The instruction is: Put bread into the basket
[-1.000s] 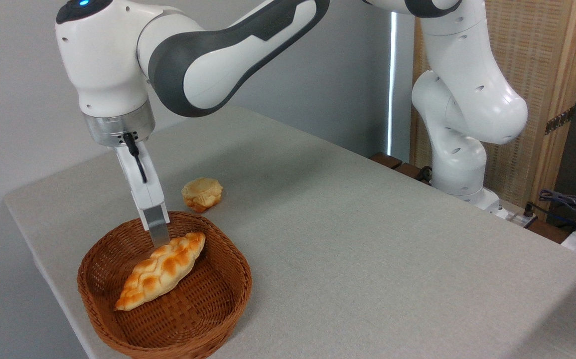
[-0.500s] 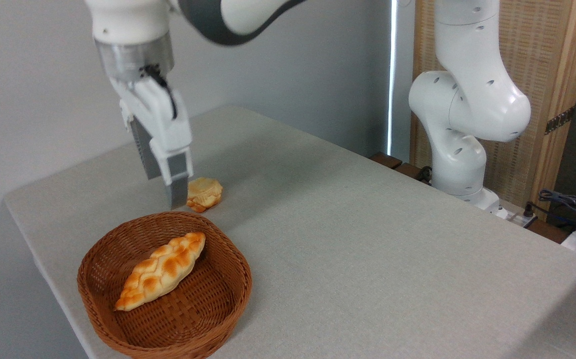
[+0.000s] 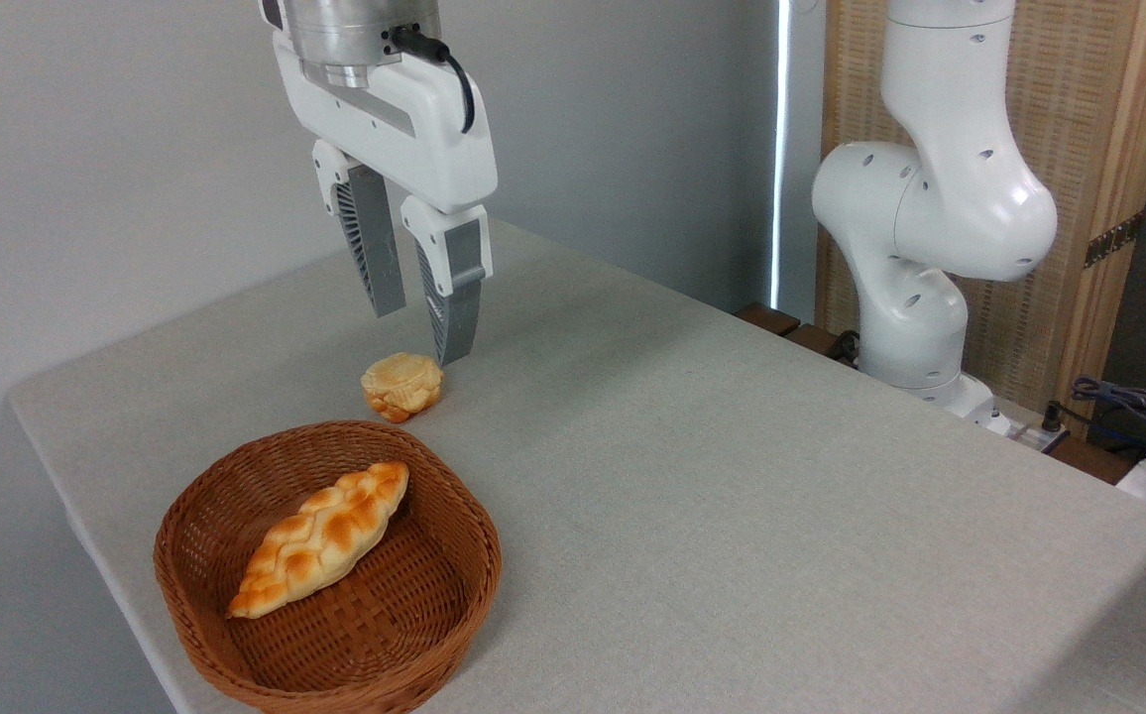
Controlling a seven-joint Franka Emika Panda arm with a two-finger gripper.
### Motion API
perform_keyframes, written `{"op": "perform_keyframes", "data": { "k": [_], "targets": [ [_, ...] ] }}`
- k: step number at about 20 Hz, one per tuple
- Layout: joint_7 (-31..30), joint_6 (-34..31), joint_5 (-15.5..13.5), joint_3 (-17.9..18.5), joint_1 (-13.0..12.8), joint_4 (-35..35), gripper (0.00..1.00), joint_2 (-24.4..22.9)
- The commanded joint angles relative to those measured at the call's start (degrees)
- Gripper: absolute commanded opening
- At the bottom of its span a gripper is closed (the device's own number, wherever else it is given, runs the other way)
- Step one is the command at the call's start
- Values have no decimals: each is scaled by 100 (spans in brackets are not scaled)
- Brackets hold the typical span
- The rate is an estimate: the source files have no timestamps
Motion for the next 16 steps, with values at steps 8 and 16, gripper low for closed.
{"op": "perform_keyframes", "data": {
  "k": [8,16],
  "targets": [
    [-72,-87,-4,381,-106,-120,100,-186],
    [-54,-60,-13,478,-229,-129,100,-159]
  ]
}}
